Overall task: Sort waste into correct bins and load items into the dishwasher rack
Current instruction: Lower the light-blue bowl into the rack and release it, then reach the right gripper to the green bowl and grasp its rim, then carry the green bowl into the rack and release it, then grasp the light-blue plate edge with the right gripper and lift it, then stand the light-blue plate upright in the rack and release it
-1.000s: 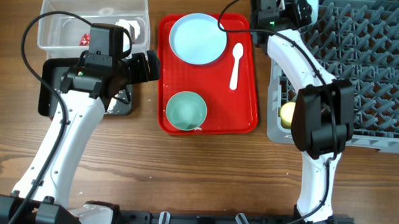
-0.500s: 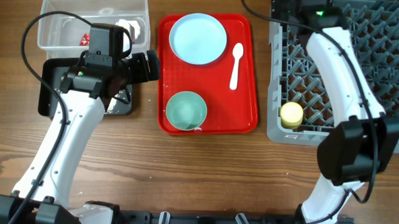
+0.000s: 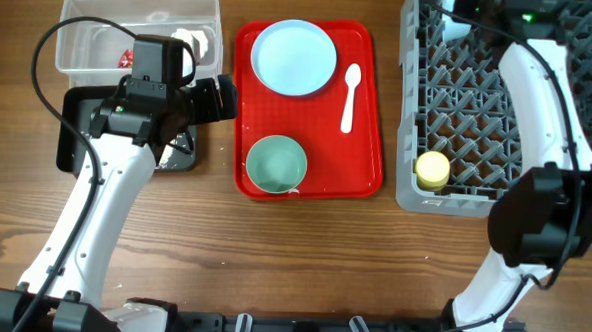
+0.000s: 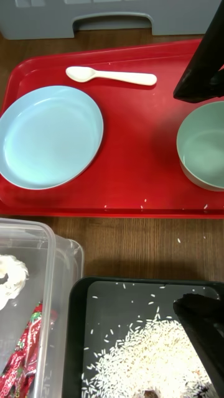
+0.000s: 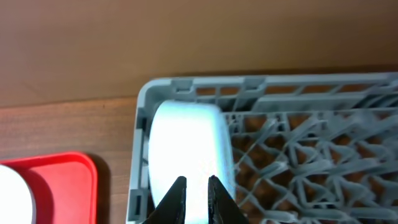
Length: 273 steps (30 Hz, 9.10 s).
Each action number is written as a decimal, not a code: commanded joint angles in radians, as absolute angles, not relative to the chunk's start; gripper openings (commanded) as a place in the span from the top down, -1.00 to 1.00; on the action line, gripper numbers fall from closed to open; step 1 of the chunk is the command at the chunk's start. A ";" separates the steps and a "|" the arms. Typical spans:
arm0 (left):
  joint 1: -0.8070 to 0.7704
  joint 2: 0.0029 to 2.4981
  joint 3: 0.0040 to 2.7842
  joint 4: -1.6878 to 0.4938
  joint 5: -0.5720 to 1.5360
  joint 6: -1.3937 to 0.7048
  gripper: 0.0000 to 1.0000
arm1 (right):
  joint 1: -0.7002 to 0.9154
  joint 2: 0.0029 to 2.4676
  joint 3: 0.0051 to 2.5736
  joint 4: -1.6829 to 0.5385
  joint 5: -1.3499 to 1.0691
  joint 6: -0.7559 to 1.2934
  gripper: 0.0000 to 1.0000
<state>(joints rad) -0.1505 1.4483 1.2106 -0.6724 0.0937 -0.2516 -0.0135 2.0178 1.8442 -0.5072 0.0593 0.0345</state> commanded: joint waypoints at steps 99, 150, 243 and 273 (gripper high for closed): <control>-0.153 1.457 1.216 -0.669 0.081 -0.239 -1.00 | 0.425 1.917 1.565 -0.888 -0.314 0.415 0.92; -0.153 1.457 1.216 -0.669 0.081 -0.239 -0.99 | 0.443 2.011 1.455 -0.481 1.346 -0.573 -0.68; -0.152 1.457 1.216 -0.669 0.081 -0.239 -1.00 | 0.467 2.265 1.456 -0.018 0.099 0.920 0.10; -0.152 1.457 1.215 -0.669 0.080 -0.239 -1.00 | 0.396 1.776 1.515 -0.372 0.169 0.204 0.91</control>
<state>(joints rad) -0.1505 1.4494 1.2106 -0.6724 0.0906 -0.2516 0.4046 1.9072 1.5093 -0.3439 0.0463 0.3603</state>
